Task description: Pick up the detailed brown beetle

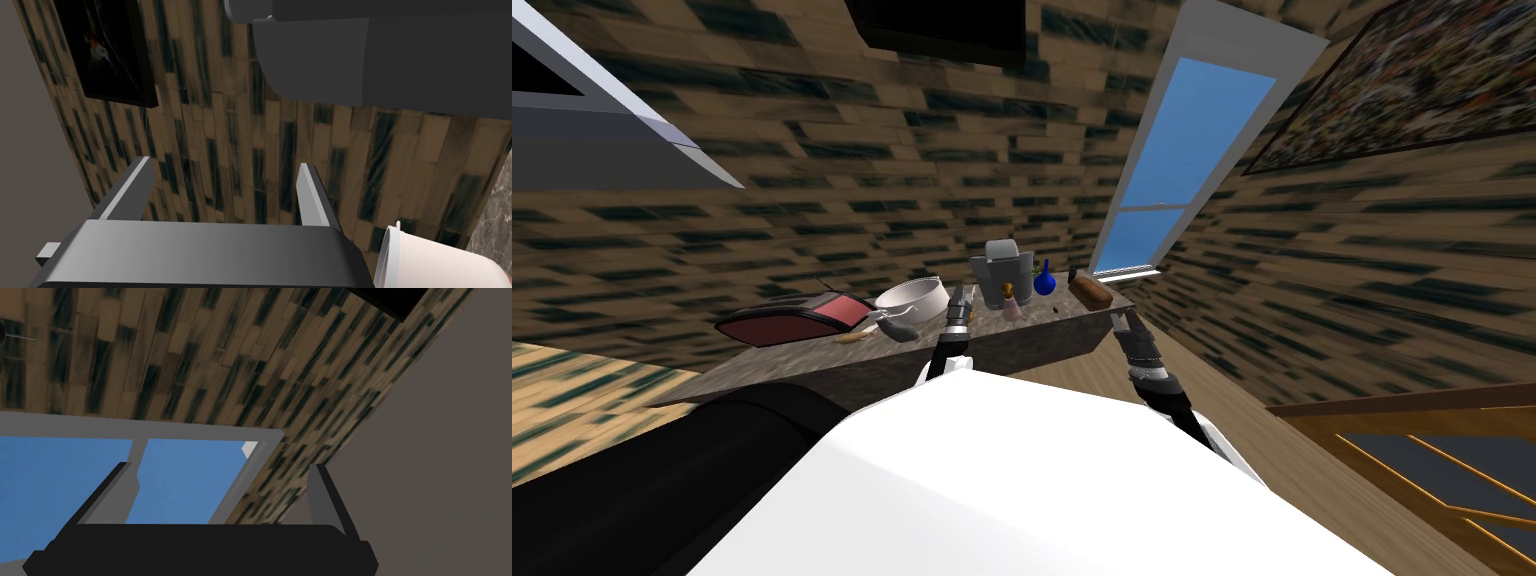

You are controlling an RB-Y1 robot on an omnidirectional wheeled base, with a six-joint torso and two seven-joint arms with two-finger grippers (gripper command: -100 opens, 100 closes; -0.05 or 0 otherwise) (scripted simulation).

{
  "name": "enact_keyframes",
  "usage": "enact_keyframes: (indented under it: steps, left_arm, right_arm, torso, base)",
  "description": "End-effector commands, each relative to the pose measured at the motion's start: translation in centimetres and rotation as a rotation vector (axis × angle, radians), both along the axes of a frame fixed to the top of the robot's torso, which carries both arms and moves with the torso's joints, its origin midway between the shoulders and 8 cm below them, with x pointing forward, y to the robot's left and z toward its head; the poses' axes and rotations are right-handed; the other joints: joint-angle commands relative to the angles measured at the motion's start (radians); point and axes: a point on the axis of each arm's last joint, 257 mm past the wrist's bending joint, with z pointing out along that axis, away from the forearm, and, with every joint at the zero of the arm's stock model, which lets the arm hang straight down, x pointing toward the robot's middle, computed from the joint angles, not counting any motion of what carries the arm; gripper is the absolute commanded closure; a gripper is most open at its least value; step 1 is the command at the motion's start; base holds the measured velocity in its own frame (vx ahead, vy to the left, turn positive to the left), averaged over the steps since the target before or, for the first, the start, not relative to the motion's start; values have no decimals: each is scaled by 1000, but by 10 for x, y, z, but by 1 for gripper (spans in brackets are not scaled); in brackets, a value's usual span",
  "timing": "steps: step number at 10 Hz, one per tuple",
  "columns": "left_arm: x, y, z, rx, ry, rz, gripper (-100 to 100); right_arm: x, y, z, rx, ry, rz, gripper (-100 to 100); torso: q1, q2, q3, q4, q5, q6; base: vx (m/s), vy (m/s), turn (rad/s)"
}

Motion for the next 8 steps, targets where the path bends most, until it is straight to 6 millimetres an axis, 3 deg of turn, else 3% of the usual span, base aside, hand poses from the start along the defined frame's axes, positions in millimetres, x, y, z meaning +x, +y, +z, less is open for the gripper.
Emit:
enact_keyframes:
  steps: [1, 4, 5, 6, 7, 8]
  left_arm:
    - [0, 0, 0, 0, 0, 0, 0]
    - [0, 0, 0, 0, 0, 0, 0]
    - [0, 0, 0, 0, 0, 0, 0]
    - [0, 0, 0, 0, 0, 0, 0]
    - [0, 0, 0, 0, 0, 0, 0]
    - [0, 0, 0, 0, 0, 0, 0]
  right_arm:
    - [-1, 0, -8, -43, 10, 11, -100]
    - [0, 1, -35, -184, 46, 40, -100]
    - [0, 1, -35, -195, 48, 46, -100]
    - [-1, 1, -50, -265, 65, 59, -100]
    - [-1, 0, -50, -276, 67, 65, -100]
    - [-2, -1, -66, -348, 84, 80, -100]
  torso:
    - [0, 0, 0, 0, 0, 0]
    - [0, 0, 0, 0, 0, 0]
    - [0, 0, 0, 0, 0, 0]
    - [1, 1, 0, 0, 0, 0]
    - [1, 0, 0, 0, 0, 0]
    - [1, 1, 0, 0, 0, 0]
  base:
    - [18, -16, 11]
    - [21, -14, 30]
    - [20, -11, 25]
    - [21, -7, 50]
    - [16, -6, 29]
    - [18, -5, 74]
